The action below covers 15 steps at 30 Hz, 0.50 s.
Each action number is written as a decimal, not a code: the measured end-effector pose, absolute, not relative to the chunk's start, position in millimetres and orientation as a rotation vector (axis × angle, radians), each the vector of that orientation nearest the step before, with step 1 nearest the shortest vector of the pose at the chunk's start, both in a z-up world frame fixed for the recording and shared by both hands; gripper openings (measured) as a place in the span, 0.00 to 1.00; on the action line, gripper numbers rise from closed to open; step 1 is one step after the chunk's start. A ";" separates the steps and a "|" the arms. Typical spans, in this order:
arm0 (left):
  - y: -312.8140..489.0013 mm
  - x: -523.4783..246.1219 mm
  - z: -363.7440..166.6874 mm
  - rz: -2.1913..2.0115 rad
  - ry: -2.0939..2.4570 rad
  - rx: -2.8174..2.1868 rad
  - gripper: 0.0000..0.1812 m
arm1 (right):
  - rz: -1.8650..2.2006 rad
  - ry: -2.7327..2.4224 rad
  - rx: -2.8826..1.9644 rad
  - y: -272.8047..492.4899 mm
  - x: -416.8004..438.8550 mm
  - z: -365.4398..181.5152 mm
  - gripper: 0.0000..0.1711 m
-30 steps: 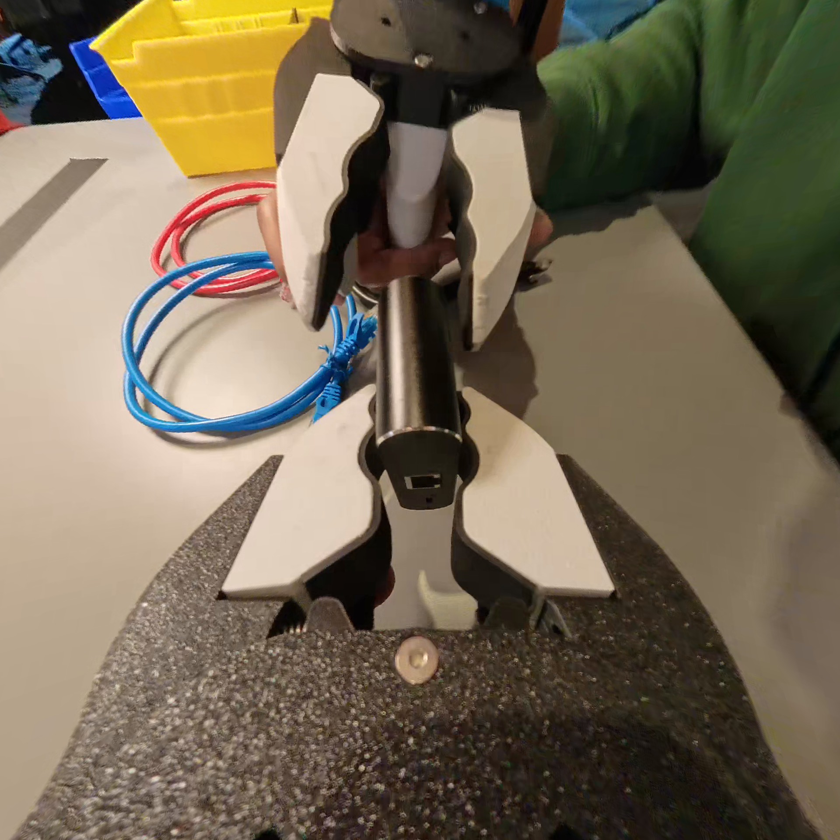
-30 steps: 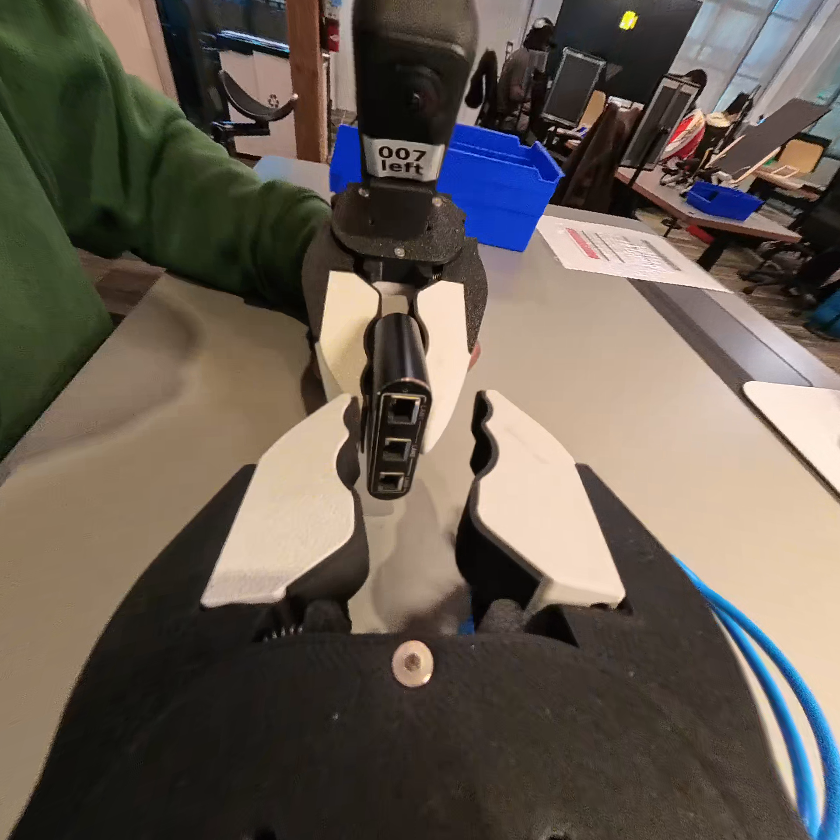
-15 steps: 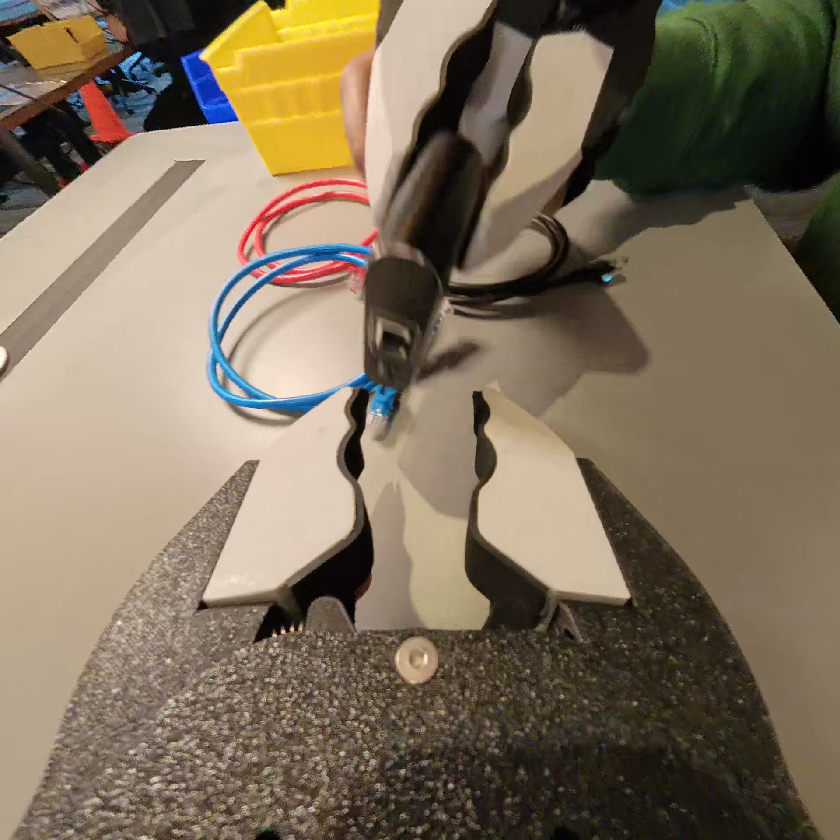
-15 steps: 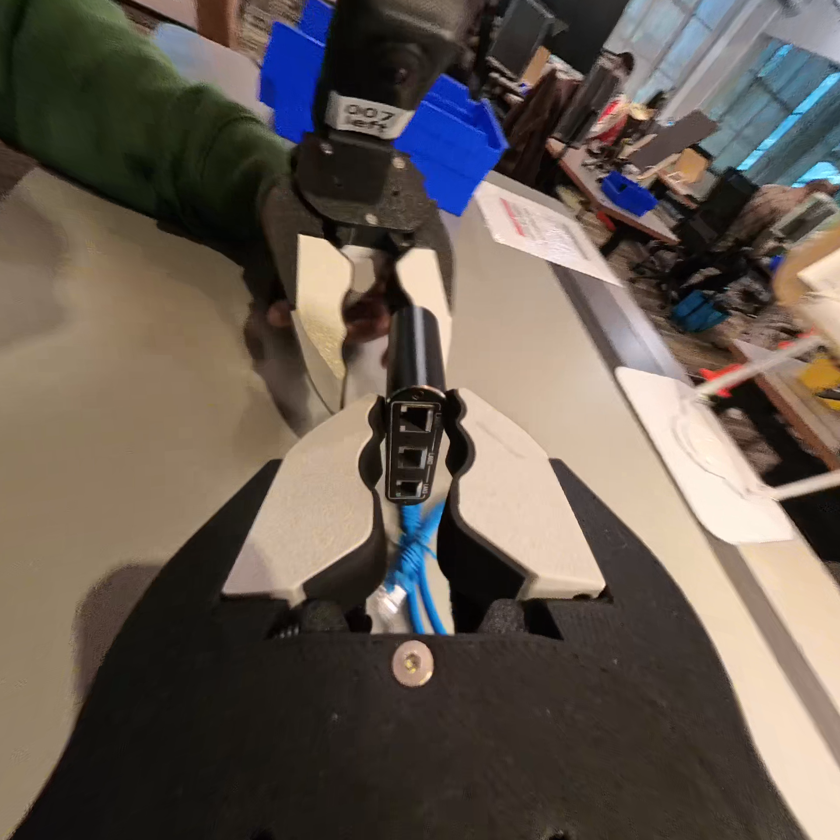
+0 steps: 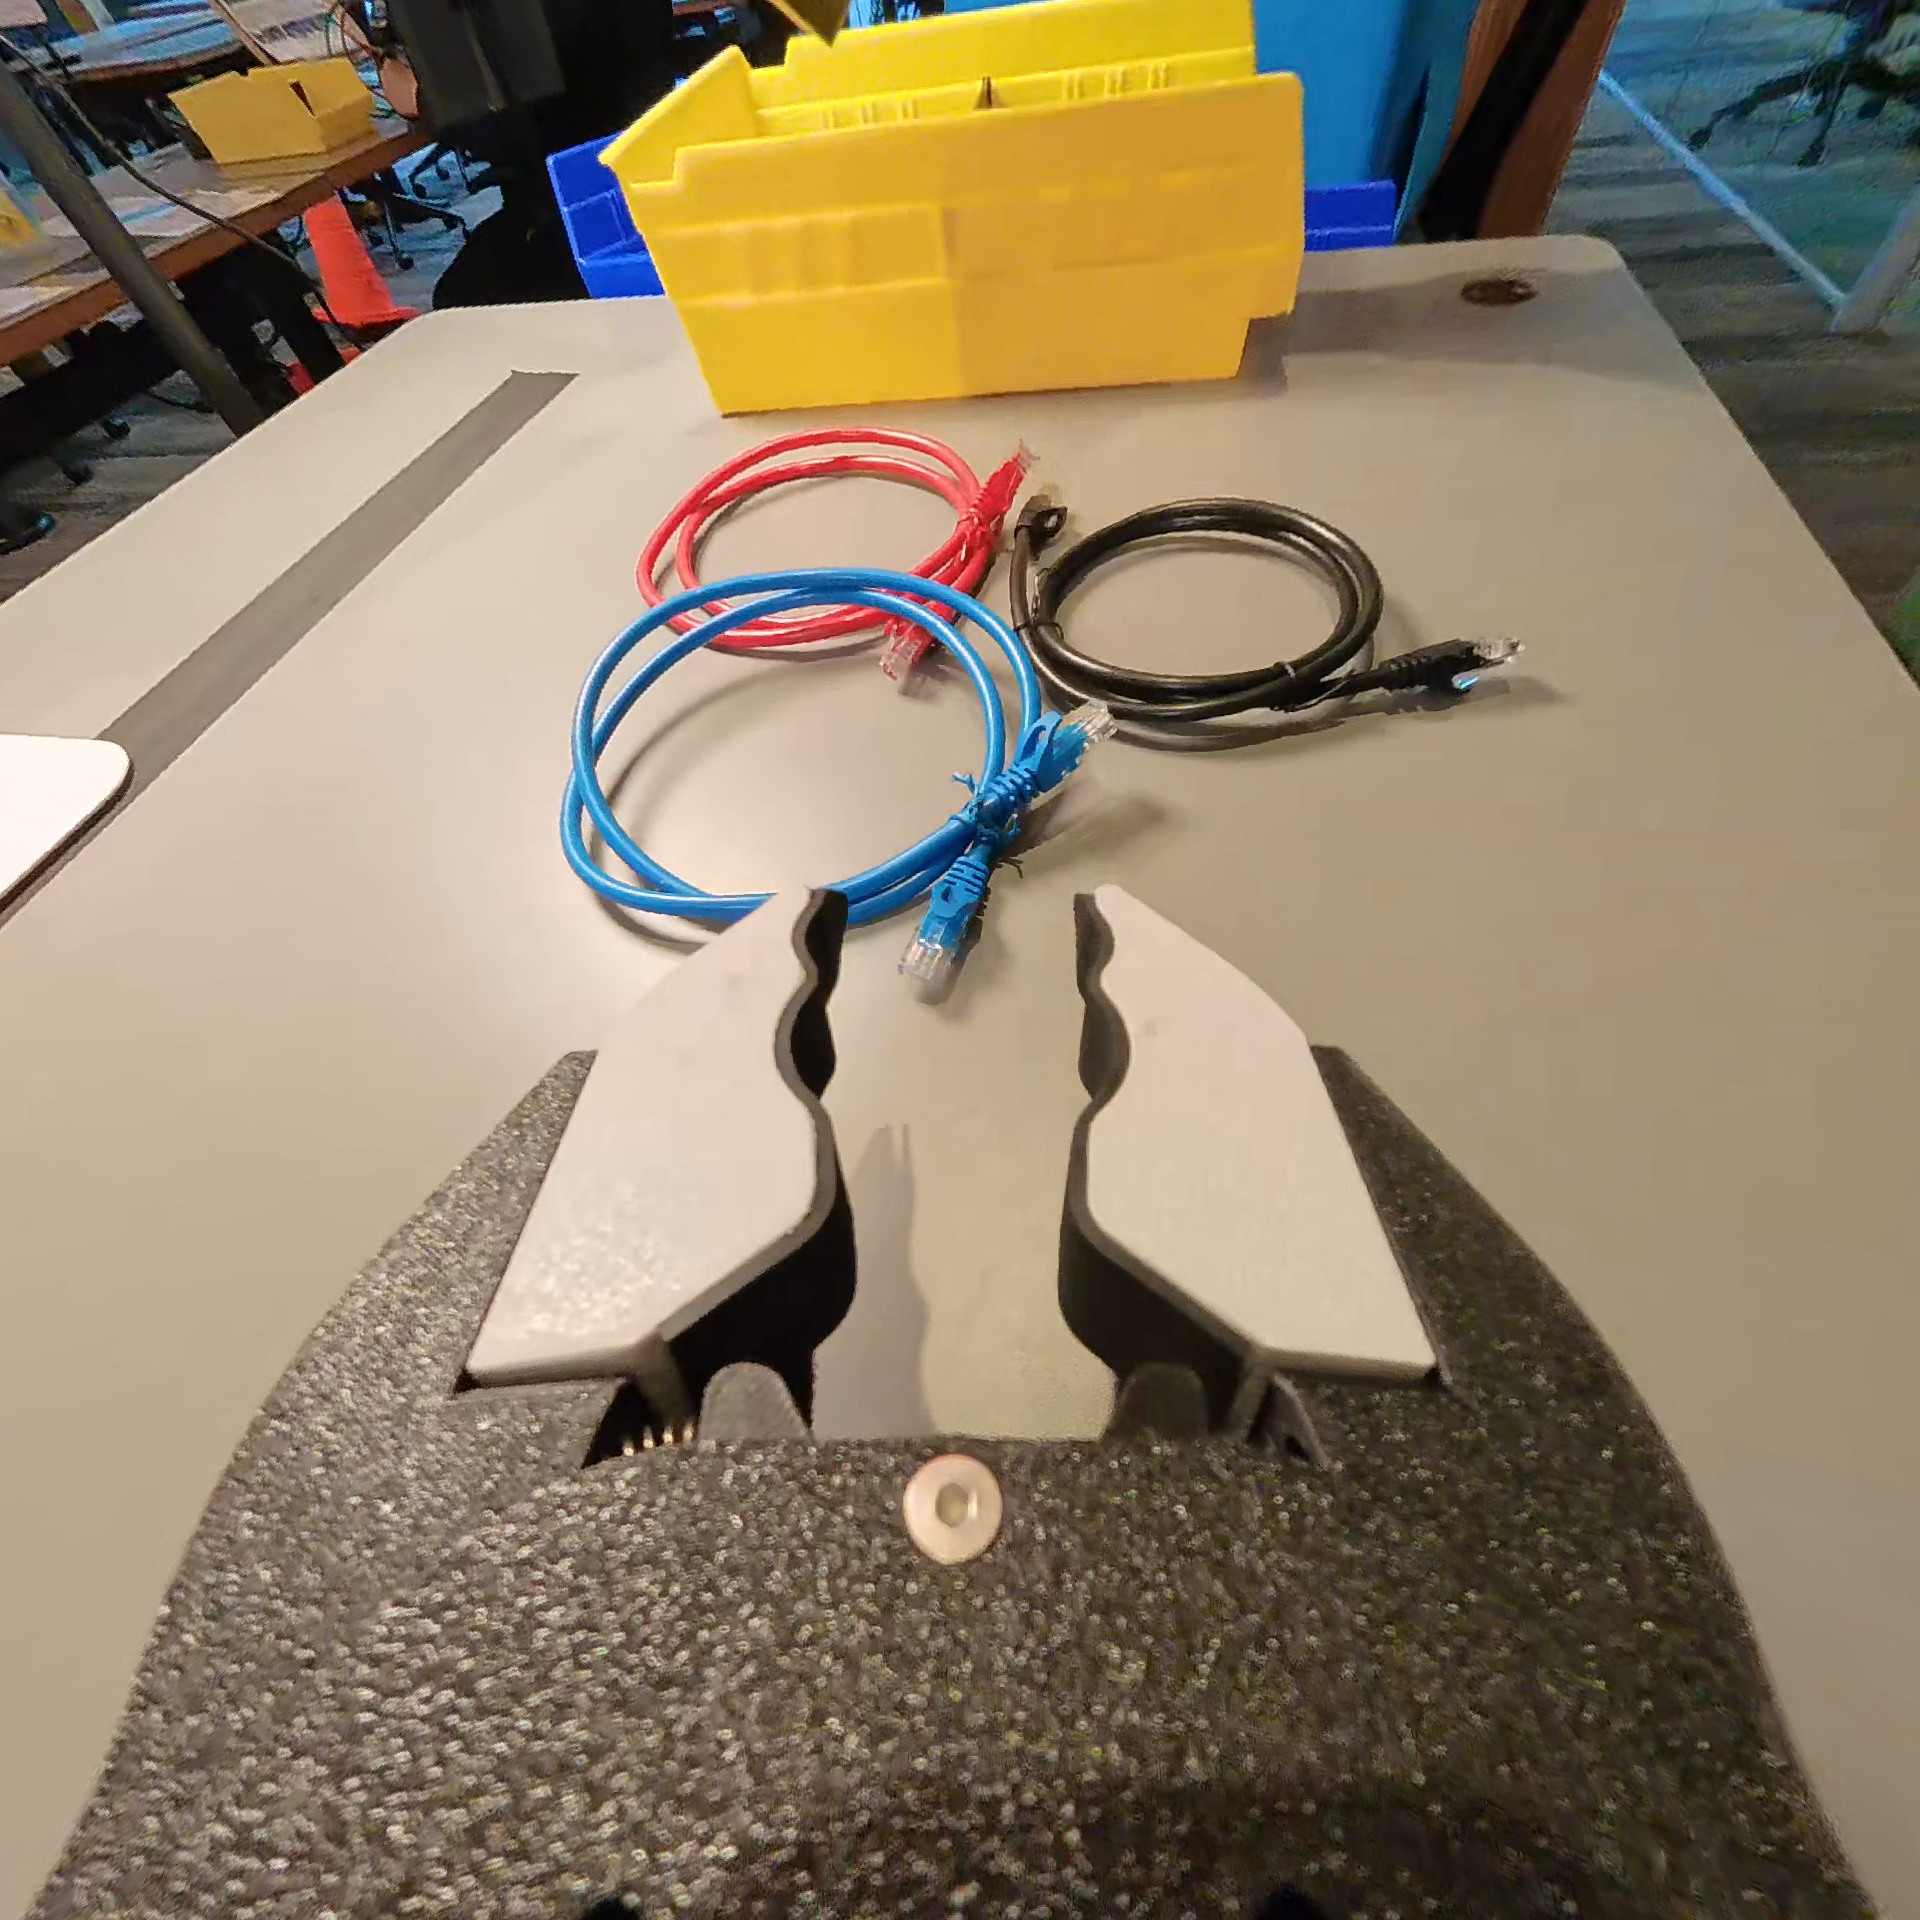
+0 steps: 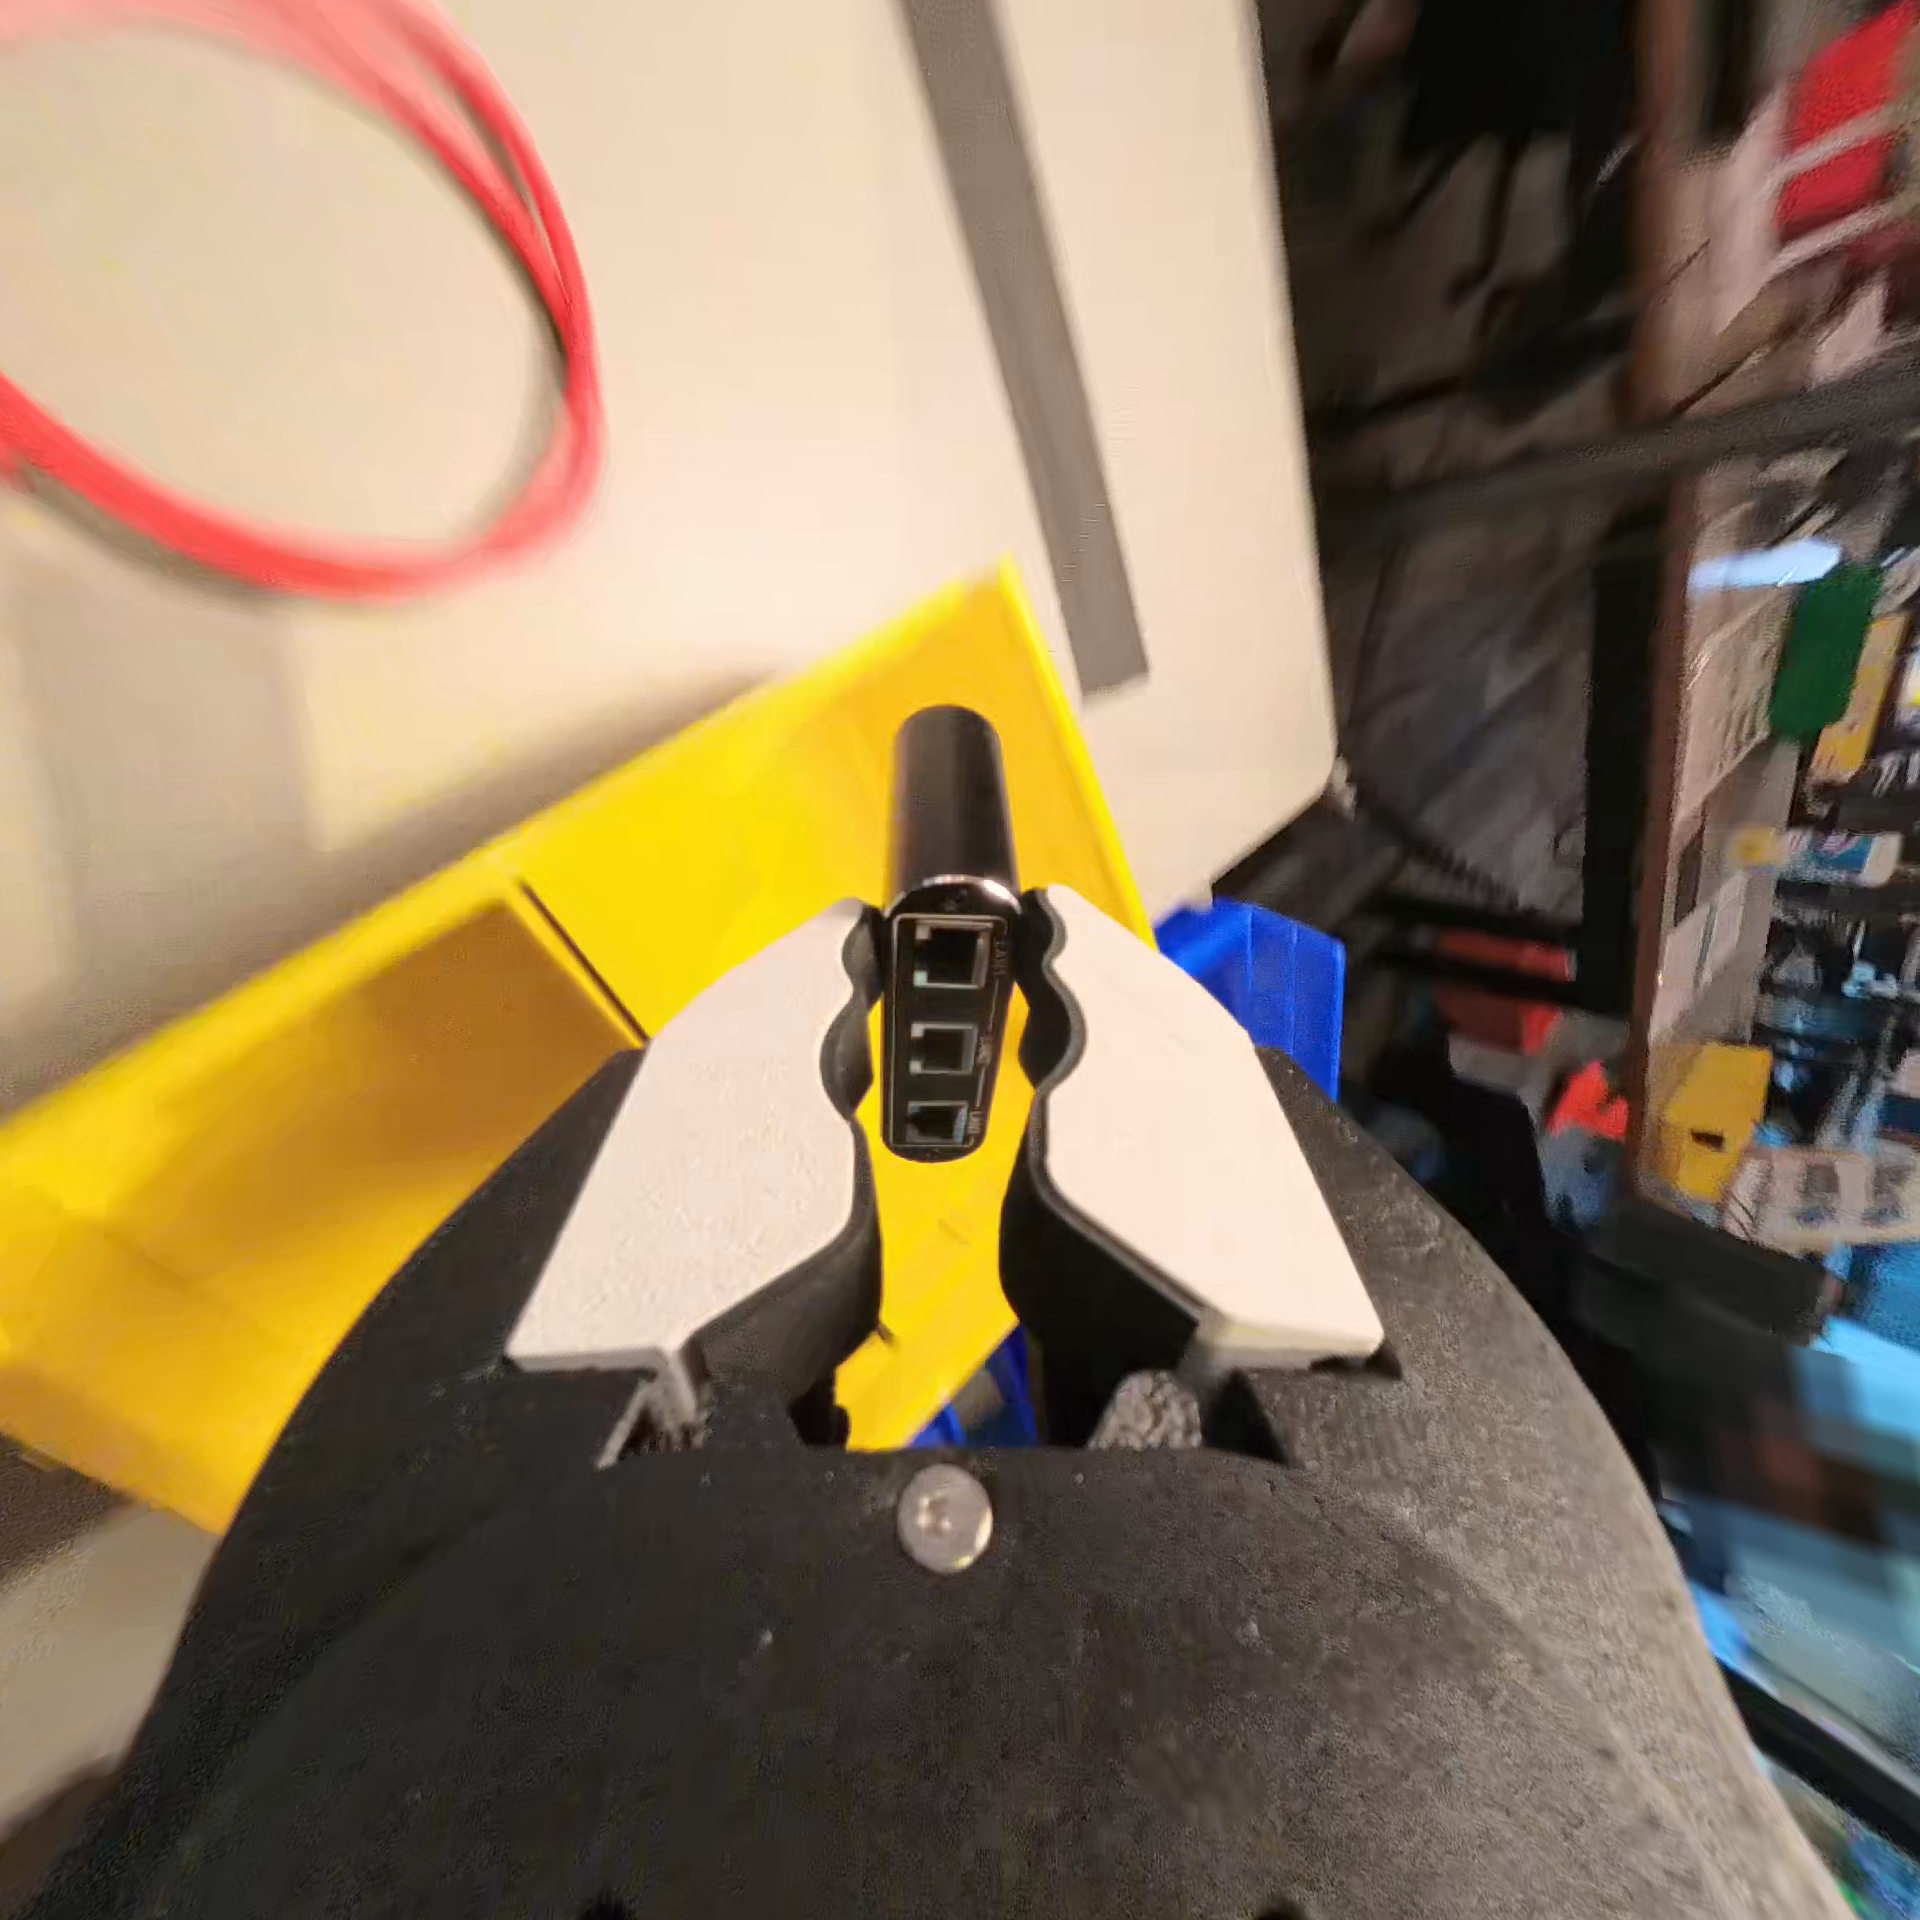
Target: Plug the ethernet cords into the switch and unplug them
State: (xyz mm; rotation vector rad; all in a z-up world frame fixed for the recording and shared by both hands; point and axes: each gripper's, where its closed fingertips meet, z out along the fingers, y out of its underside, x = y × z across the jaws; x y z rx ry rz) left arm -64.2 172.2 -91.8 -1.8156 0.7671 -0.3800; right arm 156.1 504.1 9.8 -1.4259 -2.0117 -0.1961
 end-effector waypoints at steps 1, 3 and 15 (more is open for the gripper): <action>172.1 -63.7 -92.8 -0.372 0.773 -1.818 0.25 | -0.285 -2.085 -1.470 522.2 166.4 -5.6 0.15; 172.4 -63.1 -94.4 -0.356 0.782 -1.824 0.24 | -0.389 -2.239 -1.530 543.7 179.0 -36.7 0.15; 168.5 -59.2 -98.8 -0.334 0.842 -1.824 0.25 | -0.448 -2.478 -1.652 554.7 176.1 -123.7 0.21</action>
